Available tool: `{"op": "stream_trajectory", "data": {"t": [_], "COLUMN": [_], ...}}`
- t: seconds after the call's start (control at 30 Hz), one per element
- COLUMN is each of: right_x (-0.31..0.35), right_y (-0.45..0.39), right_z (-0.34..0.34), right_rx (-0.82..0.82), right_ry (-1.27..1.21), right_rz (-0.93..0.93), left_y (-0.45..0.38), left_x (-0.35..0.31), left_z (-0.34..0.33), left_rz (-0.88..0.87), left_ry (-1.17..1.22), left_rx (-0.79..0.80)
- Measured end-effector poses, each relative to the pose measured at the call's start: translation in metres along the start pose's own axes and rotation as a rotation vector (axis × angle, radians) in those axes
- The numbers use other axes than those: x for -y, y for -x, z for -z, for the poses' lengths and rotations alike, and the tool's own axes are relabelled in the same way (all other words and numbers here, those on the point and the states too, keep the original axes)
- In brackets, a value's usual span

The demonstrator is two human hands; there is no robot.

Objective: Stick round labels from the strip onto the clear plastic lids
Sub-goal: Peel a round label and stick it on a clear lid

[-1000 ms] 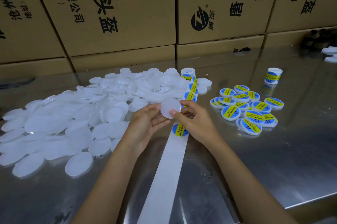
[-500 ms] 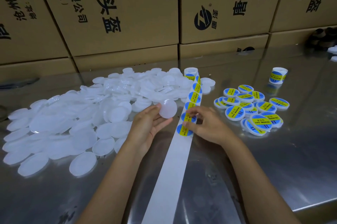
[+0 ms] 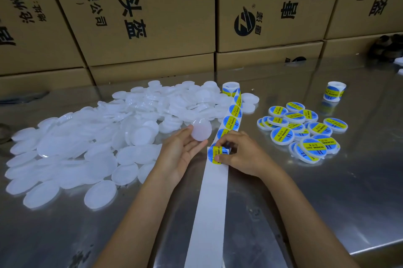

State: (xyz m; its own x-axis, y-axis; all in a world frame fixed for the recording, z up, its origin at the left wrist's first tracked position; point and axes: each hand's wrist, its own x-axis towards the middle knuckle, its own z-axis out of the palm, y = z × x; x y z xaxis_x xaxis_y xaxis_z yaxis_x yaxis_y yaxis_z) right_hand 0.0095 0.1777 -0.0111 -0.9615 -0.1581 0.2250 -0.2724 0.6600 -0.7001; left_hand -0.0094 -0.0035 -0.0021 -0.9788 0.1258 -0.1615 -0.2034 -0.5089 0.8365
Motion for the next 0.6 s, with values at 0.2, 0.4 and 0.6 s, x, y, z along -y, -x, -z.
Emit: {"op": "stream_trajectory", "data": {"t": [0.2, 0.4, 0.6], "right_x": [0.0047, 0.007, 0.0076], "right_y": [0.0004, 0.0017, 0.0012], "right_z": [-0.006, -0.0075, -0.0094], "right_rx": [0.055, 0.078, 0.063], "right_ry": [-0.085, -0.15, -0.173], "right_rz": [0.057, 0.102, 0.092], "left_y": [-0.0007, -0.0017, -0.0001], "left_x": [-0.0014, -0.0012, -0.0053], "left_z": [-0.0008, -0.0015, 0.0022], "left_rz": [-0.047, -0.048, -0.036], "left_ry": [0.012, -0.064, -0.045], "left_rx": [0.011, 0.024, 0.077]}}
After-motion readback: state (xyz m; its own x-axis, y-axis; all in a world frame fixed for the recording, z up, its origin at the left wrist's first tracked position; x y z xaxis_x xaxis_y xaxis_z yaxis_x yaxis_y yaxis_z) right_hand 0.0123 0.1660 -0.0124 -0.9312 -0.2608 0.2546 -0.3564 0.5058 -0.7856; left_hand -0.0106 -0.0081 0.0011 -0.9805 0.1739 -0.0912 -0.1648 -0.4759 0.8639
